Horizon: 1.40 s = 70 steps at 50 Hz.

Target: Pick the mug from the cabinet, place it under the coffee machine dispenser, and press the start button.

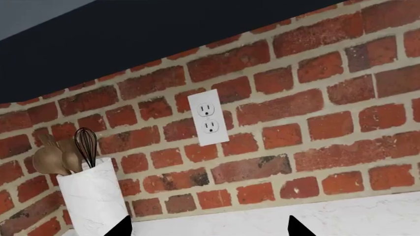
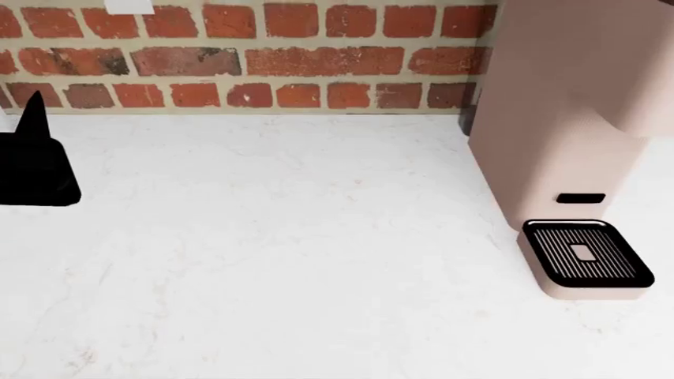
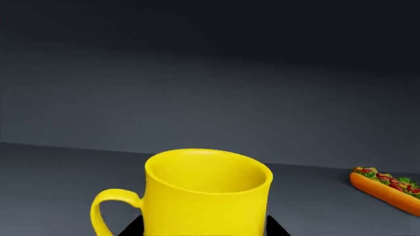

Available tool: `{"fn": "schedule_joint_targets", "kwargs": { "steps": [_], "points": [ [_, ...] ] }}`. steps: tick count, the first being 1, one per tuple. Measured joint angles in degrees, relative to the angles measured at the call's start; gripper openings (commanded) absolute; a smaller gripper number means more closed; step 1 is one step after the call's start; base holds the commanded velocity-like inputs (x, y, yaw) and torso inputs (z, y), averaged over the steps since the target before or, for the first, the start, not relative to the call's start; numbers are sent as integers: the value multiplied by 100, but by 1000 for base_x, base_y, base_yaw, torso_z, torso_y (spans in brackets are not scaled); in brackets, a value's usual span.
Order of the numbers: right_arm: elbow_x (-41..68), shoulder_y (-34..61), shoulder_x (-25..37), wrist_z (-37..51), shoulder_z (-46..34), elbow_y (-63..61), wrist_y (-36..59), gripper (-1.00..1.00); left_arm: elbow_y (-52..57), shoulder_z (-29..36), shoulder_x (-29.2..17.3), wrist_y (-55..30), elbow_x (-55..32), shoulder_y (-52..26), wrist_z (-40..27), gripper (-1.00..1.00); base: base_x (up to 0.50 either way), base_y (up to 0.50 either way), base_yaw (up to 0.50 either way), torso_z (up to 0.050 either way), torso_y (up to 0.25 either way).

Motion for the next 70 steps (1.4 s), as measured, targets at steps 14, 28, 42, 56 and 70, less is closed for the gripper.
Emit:
{"fn": "schedule_joint_targets", "kwargs": {
  "steps": [14, 28, 42, 56, 70],
  "points": [
    [70, 0, 3, -33, -208, 100, -175, -100, 2, -78, 4, 29, 125, 101, 118, 100, 0, 0, 0, 0, 0],
    [-79, -9, -4, -321, -204, -794, -14, -100, 21, -193, -69, 97, 90, 183, 140, 100, -12, 2, 0, 0, 0],
    [-303, -11, -6, -488, -120, -1227, 173, -100, 36, -245, -116, 156, 61, 237, 141, 100, -185, 10, 0, 0, 0],
    [-853, -209, 115, -880, 37, -1872, 772, -100, 28, -49, -35, 192, 160, 141, 138, 100, -190, 0, 0, 0, 0],
    [-921, -769, 466, -1124, -52, -3734, 2174, -100, 2, 182, 74, 221, 270, 4, 150, 100, -215, 0, 0, 0, 0]
  ]
}}
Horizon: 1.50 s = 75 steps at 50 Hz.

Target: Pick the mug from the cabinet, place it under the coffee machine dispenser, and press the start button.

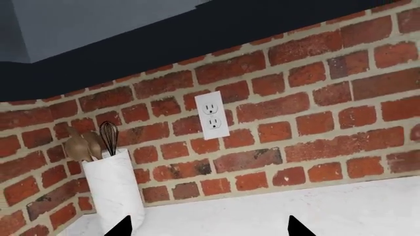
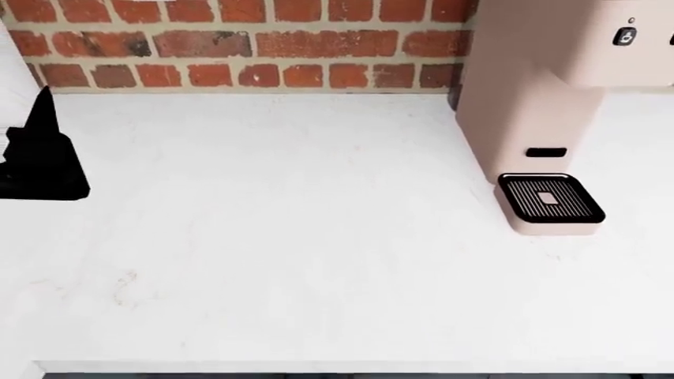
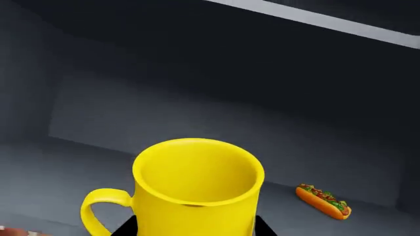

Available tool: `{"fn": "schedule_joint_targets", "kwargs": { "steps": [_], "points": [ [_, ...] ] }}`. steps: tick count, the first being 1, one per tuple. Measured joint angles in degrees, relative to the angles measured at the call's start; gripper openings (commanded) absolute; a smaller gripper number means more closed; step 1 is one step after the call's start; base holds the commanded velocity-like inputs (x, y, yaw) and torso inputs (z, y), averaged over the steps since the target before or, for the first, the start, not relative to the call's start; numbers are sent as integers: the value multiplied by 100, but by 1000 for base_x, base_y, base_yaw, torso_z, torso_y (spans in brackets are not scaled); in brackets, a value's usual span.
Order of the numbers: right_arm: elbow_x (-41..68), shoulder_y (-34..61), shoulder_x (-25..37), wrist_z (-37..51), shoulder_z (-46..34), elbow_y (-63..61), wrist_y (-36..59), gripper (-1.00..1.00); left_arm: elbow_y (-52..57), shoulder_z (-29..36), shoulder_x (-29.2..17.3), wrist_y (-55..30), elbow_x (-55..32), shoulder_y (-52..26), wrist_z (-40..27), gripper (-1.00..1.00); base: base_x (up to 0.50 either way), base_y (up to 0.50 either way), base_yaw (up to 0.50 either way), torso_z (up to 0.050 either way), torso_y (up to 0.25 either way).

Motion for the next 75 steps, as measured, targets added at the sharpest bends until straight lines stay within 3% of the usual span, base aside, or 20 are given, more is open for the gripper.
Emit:
{"fn": "schedule_joint_targets", "kwargs": {
  "steps": [7, 23, 36, 55, 75],
  "points": [
    [514, -325, 305, 304, -59, -935, 634, -100, -2, 118, 67, 21, 34, -60, -16, 100, -228, 0, 0, 0, 0],
    [6307, -1297, 1788, 4730, -170, -2425, 1075, -100, -6, 373, 308, 45, 332, -99, 93, 100, -213, -22, 0, 0, 0],
    [9235, -2772, 2508, 6974, -2, -3785, 721, -100, 1, 415, 407, 89, 561, -4, 227, 100, -159, -173, 0, 0, 0],
    [10044, -5199, 2930, 7474, 585, -5464, 148, -100, 13, 466, 419, 150, 582, 22, 225, 100, -82, -281, 0, 0, 0],
    [9595, -6525, 3028, 7026, 948, -6127, -128, -100, 49, 480, 338, 230, 398, -10, 93, 100, -29, -255, 0, 0, 0]
  ]
}}
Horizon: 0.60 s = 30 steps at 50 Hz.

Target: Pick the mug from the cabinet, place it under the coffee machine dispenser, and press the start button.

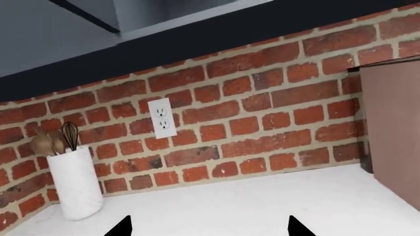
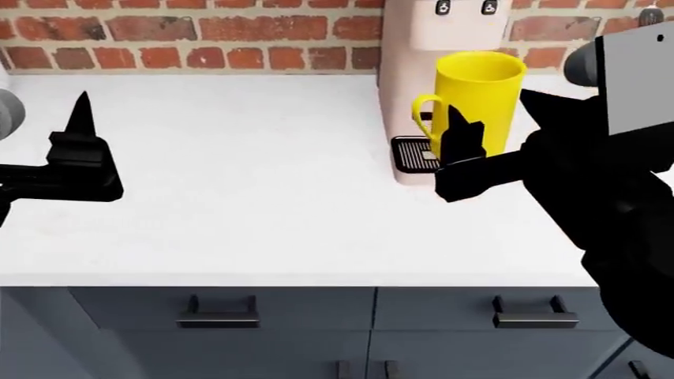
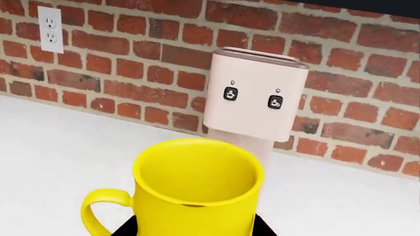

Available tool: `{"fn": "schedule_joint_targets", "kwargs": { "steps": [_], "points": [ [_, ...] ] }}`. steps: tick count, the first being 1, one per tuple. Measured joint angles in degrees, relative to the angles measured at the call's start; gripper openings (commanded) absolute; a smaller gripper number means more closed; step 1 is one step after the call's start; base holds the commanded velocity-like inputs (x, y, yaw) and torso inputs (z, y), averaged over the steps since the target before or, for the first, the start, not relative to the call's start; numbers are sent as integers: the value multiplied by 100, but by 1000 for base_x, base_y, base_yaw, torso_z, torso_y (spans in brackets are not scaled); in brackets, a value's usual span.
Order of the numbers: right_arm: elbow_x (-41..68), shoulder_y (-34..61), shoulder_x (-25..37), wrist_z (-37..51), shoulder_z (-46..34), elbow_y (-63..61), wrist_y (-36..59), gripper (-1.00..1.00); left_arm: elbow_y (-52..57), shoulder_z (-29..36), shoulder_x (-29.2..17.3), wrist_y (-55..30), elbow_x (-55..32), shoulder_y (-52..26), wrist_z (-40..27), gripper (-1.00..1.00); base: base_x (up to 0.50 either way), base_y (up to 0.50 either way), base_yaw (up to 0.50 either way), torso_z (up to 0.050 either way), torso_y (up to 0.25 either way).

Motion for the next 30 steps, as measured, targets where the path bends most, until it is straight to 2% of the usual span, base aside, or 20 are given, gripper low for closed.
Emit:
{"fn": "schedule_joint_targets", "kwargs": {
  "steps": [19, 30],
  "points": [
    [-488, -552, 9, -436, 59, -176, -152, -100, -3, 42, 18, 46, 99, 21, 76, 100, 5, -256, 0, 0, 0],
    [-669, -642, 25, -584, 20, -184, -206, -100, -18, 44, 34, 75, 224, 74, 182, 100, 123, -159, 0, 0, 0]
  ]
}}
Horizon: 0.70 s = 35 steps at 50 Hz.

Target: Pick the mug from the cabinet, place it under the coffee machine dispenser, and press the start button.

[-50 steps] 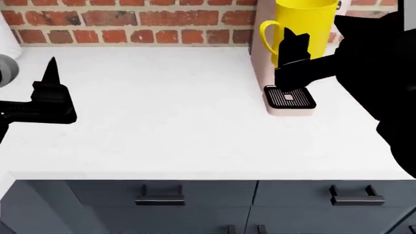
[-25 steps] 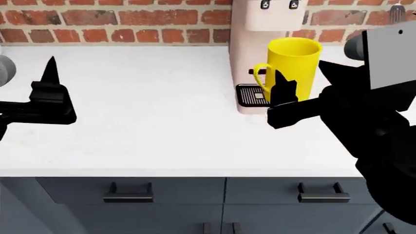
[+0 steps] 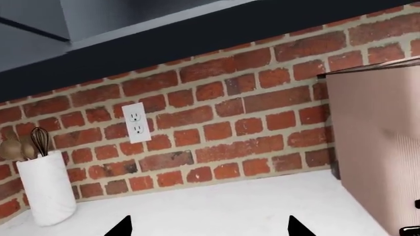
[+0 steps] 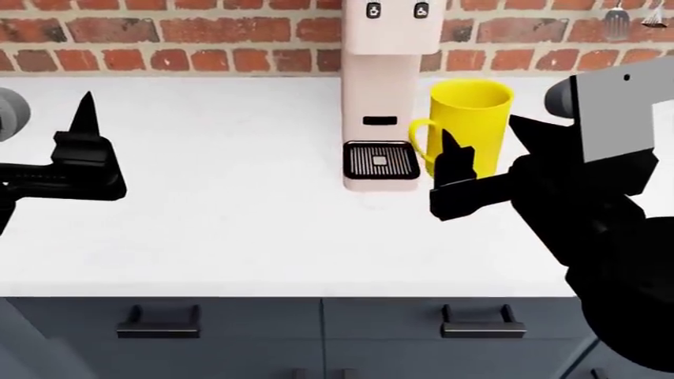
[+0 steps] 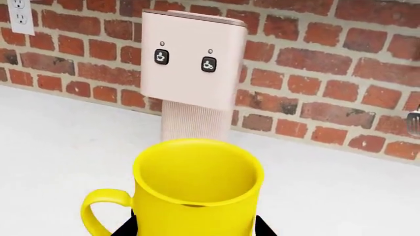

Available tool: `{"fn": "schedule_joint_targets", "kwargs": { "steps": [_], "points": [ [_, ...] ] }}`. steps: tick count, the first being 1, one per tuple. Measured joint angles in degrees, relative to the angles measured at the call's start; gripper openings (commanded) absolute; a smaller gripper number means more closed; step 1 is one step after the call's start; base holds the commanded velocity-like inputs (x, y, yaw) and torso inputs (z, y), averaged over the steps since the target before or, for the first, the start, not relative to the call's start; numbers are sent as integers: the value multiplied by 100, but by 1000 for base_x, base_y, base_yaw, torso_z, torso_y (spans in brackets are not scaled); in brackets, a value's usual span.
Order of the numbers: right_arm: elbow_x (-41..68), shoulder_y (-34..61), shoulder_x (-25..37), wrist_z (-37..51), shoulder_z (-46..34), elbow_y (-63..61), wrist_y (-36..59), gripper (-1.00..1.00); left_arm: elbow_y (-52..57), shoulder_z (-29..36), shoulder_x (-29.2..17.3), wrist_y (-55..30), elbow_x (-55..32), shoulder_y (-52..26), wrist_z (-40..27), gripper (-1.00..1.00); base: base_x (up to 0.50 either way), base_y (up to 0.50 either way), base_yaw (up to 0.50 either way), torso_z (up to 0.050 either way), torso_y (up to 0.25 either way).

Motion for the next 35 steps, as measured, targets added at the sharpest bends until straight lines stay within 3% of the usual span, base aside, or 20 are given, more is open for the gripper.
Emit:
{"fn": "schedule_joint_targets", "kwargs": {
  "steps": [35],
  "points": [
    [-172, -9, -3, -124, -188, 50, -151, -100, -36, 65, -18, 81, 92, 10, 51, 100, 141, -25, 0, 0, 0]
  ]
}}
